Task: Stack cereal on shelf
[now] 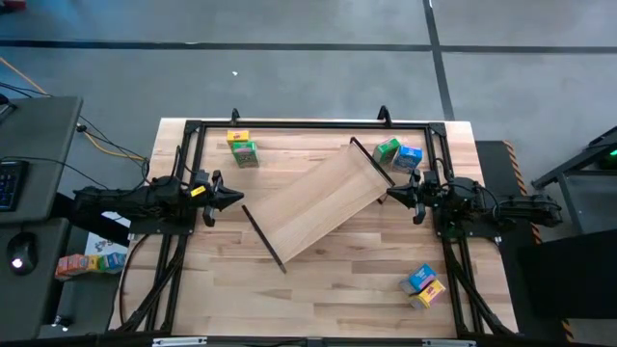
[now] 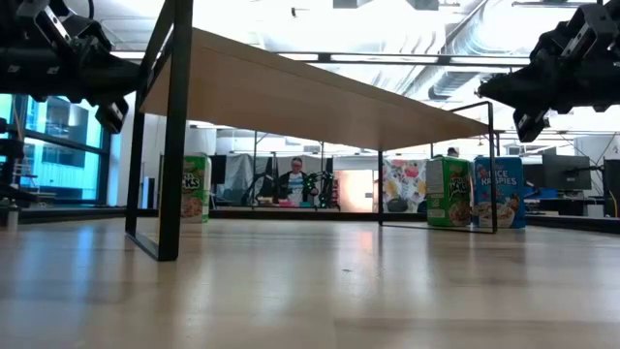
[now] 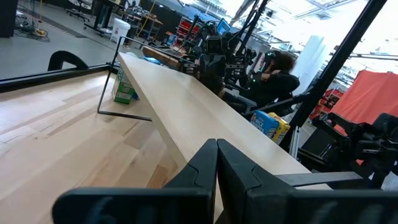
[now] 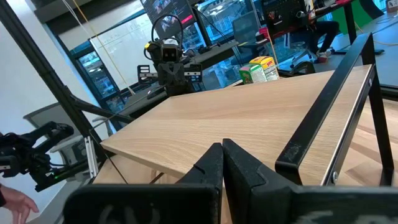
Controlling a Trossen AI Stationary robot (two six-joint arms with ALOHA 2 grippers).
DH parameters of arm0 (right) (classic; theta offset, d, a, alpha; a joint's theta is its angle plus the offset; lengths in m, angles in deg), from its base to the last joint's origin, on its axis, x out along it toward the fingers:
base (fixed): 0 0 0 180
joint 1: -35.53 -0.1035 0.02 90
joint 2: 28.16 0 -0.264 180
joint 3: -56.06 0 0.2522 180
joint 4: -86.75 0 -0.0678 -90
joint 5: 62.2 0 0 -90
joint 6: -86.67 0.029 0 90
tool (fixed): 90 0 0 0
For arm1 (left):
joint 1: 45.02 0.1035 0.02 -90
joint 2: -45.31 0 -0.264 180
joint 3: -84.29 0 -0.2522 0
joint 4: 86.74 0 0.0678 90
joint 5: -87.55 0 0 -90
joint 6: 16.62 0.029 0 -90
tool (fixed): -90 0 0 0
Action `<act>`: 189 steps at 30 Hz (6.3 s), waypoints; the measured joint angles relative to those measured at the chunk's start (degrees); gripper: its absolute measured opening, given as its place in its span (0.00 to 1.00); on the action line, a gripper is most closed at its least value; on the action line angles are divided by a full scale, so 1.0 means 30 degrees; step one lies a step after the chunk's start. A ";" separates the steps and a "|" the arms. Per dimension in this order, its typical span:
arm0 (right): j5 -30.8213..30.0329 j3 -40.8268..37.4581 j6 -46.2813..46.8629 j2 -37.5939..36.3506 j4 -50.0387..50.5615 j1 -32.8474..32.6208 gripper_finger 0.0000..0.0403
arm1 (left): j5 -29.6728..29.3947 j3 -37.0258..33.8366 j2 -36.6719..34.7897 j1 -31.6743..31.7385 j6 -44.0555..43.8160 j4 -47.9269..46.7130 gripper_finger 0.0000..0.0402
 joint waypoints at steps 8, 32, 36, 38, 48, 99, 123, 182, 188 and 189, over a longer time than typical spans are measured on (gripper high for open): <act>0.0000 -0.0001 0.0006 -0.0001 0.0000 0.0006 0.00 | 0.0005 -0.0007 0.0000 0.0000 0.0000 0.0000 0.01; 0.0003 0.0000 0.0003 -0.0001 0.0000 0.0003 0.00 | 0.0005 0.0000 0.0000 0.0000 0.0000 0.0000 0.01; 0.0000 -0.0002 0.0002 -0.0005 0.0000 0.0005 0.00 | 0.0001 -0.0007 0.0000 -0.0004 0.0000 0.0004 0.01; 0.0000 -0.0004 0.0000 -0.0005 0.0000 0.0002 0.00 | -0.0003 -0.0007 0.0000 -0.0001 0.0000 0.0001 0.01; -0.4800 0.0000 0.1874 -0.0015 -0.5691 0.0007 0.00 | -0.0003 0.0000 0.0000 -0.0004 0.0000 0.0004 0.01; 0.0352 2.2772 -1.5169 2.8364 2.5074 1.6007 0.63 | -0.0002 -0.0006 0.0000 0.0000 0.0000 0.0007 0.01; 0.0034 2.1632 -1.4435 2.7883 2.6192 1.5992 0.10 | -0.0003 0.0000 0.0000 0.0000 0.0000 0.0000 0.01; -0.1188 3.9914 -1.6583 3.4855 3.0643 0.3978 0.28 | -0.0001 0.0000 0.0000 0.0000 0.0000 0.0007 0.01; -0.0593 3.9914 -1.6361 3.4681 3.0642 0.3954 0.40 | 0.0000 0.0000 0.0000 0.0000 0.0000 0.0007 0.01; -0.0554 3.9914 -1.6364 3.4567 3.0643 0.3941 0.41 | -0.0001 -0.0003 0.0000 0.0000 0.0000 0.0004 0.01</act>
